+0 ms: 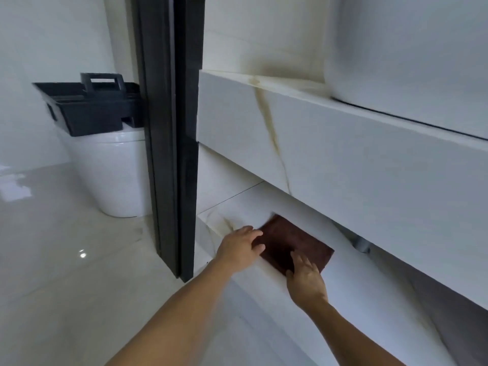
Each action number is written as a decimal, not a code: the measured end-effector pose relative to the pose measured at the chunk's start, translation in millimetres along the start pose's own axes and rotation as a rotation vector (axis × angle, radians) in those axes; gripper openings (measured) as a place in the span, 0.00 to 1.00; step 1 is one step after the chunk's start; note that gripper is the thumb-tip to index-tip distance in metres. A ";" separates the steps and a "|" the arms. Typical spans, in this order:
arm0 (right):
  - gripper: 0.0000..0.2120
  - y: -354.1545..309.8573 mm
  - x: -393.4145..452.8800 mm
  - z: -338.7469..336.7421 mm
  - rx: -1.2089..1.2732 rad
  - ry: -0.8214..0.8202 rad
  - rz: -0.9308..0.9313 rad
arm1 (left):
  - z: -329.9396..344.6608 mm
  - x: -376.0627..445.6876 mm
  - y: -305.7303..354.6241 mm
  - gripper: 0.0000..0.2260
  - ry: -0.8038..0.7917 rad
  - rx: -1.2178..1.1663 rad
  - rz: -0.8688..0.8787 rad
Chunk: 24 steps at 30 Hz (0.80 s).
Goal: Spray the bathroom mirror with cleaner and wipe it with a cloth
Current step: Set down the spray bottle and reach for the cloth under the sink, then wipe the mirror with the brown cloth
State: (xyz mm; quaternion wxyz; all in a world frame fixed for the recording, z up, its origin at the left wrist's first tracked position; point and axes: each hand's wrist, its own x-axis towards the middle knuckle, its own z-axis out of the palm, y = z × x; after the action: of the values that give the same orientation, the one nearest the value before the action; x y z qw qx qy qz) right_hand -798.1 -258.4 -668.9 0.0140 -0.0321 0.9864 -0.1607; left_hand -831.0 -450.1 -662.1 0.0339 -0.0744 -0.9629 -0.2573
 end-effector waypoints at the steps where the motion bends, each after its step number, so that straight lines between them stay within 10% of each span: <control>1: 0.27 8.4 2.9 2.4 -0.020 0.010 -0.008 | 8.4 8.5 2.2 0.22 -0.021 0.060 0.032; 13: 0.22 18.6 11.1 -4.2 -0.198 0.029 -0.114 | 34.2 18.1 -1.1 0.17 0.018 0.380 0.243; 24: 0.31 7.1 -31.1 -0.9 -0.295 0.035 -0.181 | 27.4 -33.7 -26.2 0.32 0.034 0.500 0.450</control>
State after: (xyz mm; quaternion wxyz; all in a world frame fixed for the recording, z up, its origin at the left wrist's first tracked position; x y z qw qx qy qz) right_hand -767.6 -249.3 -669.8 -0.0226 -0.1195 0.9925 -0.0151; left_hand -802.7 -463.0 -702.2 0.1229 -0.2701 -0.9550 -0.0002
